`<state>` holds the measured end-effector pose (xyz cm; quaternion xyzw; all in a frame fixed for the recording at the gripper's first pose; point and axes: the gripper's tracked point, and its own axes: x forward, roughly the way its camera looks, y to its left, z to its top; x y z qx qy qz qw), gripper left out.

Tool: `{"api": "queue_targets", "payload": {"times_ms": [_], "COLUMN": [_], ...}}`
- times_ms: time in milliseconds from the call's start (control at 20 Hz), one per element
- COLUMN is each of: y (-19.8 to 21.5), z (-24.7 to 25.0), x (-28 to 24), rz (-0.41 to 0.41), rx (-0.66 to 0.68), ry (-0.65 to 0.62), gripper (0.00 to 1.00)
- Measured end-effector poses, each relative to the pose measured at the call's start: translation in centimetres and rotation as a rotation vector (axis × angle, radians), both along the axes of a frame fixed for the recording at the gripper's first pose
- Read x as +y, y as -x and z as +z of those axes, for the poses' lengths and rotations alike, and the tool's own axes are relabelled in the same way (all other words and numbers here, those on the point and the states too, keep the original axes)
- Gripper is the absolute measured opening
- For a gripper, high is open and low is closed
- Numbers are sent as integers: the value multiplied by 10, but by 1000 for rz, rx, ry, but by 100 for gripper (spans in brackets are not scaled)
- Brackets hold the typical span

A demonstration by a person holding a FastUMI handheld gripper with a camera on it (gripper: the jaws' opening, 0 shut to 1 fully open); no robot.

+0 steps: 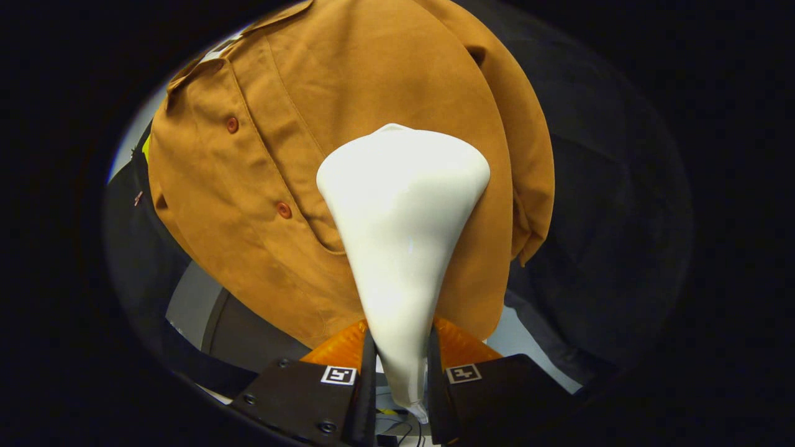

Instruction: Iron the clothes twice with a garment steamer, once on the left side and once on the right side.

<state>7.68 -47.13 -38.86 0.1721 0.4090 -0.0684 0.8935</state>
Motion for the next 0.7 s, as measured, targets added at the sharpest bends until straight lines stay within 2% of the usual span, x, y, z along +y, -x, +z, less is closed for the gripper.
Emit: {"api": "queue_targets", "payload": {"times_ms": [350, 500, 700], "y": [30, 39, 45], "z": [-16, 8, 69], "x": [-6, -5, 14], "rz": [-71, -105, -125], "rx": [63, 18, -95], "ry": [11, 57, 153], "gripper": [38, 38, 38]}}
